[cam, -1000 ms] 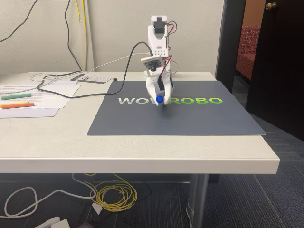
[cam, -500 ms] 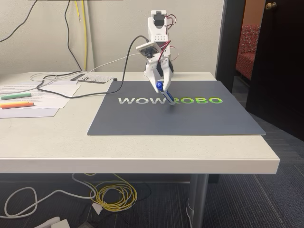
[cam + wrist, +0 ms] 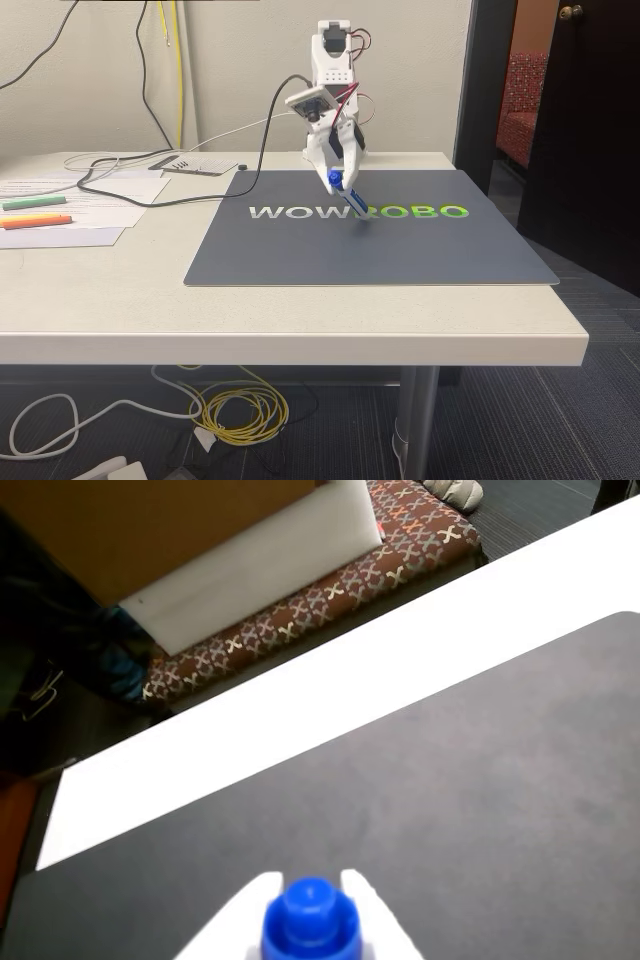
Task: Pick up the blue marker.
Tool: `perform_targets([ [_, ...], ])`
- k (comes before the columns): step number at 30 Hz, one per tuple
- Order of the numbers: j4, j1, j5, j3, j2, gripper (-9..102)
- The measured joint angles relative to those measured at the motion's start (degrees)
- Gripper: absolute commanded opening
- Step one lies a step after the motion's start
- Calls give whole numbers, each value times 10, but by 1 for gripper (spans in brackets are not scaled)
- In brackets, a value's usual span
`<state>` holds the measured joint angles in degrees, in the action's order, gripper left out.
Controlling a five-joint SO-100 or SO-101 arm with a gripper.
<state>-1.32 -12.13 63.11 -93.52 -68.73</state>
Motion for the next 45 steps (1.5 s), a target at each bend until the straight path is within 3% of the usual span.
perform_targets([
  [27,188,7,-142,-1,-142,1],
  [45,409,55,-431,-1,-297,1],
])
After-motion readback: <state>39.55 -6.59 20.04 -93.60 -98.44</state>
